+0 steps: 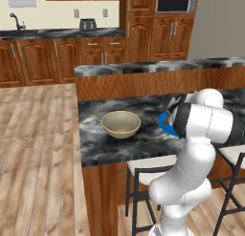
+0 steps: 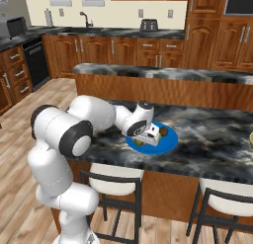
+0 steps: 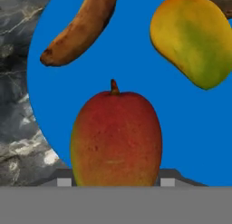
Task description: Take the fruits from the plate on the dining counter and place two fruits in each bowl.
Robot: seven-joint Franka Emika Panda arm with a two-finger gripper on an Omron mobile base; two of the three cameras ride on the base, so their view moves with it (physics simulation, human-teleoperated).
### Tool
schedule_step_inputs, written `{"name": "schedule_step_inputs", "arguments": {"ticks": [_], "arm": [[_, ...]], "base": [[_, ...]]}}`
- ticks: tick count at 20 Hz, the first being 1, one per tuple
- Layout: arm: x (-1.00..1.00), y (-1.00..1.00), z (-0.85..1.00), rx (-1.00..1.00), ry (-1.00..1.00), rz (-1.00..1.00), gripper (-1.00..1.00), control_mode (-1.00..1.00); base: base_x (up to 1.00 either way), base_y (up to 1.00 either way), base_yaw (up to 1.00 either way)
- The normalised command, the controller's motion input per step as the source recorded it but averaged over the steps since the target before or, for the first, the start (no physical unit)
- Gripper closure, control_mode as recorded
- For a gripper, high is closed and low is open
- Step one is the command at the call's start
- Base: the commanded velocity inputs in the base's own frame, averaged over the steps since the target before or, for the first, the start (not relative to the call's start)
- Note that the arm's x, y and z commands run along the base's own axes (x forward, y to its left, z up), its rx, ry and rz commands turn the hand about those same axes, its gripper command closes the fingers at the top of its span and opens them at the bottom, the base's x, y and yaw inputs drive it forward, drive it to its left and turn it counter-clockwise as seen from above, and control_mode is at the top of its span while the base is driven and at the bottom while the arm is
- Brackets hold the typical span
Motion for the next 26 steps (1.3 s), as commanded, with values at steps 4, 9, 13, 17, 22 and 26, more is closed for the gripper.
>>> {"name": "schedule_step_inputs", "arguments": {"ticks": [4,9,13,17,22,26], "arm": [[-0.73,0.36,0.64,0.00,0.06,0.00,1.00,-1.00],[-0.62,0.66,0.72,0.00,0.09,0.00,1.00,-1.00],[-0.30,0.81,0.67,-0.01,0.06,0.00,1.00,-1.00],[-0.06,0.76,0.63,0.00,0.10,0.00,1.00,-1.00],[0.00,0.78,0.42,0.00,0.15,0.00,1.00,-1.00],[0.01,0.88,0.24,0.00,0.19,0.00,1.00,-1.00]], "base": [[0.00,0.00,0.00],[0.00,0.00,0.00],[0.00,0.00,0.00],[0.00,0.00,0.00],[0.00,0.00,0.00],[0.00,0.00,0.00]]}}
